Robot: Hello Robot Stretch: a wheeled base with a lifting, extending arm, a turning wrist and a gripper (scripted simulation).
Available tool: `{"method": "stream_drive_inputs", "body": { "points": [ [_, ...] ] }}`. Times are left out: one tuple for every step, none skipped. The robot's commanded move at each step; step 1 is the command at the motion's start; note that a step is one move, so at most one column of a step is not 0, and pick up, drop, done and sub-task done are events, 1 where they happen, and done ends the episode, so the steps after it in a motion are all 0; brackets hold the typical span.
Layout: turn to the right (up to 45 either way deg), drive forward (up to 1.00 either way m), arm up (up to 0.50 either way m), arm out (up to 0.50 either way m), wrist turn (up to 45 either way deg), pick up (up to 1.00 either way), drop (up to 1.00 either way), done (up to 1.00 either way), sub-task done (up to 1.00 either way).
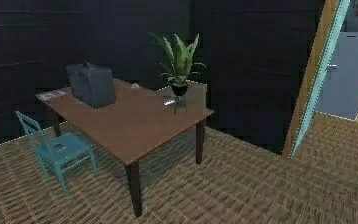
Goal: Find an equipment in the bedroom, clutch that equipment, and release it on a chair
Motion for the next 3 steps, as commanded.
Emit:
{"method": "stream_drive_inputs", "body": {
  "points": [
    [45.0, 0.0, 0.0, 0.0, 0.0, 0.0, 0.0, 0.0, 0.0],
    [45.0, 0.0, 0.0, 0.0, 0.0, 0.0, 0.0, 0.0, 0.0],
    [12.0, 0.0, 0.0, 0.0, 0.0, 0.0, 0.0, 0.0, 0.0]
  ]
}}
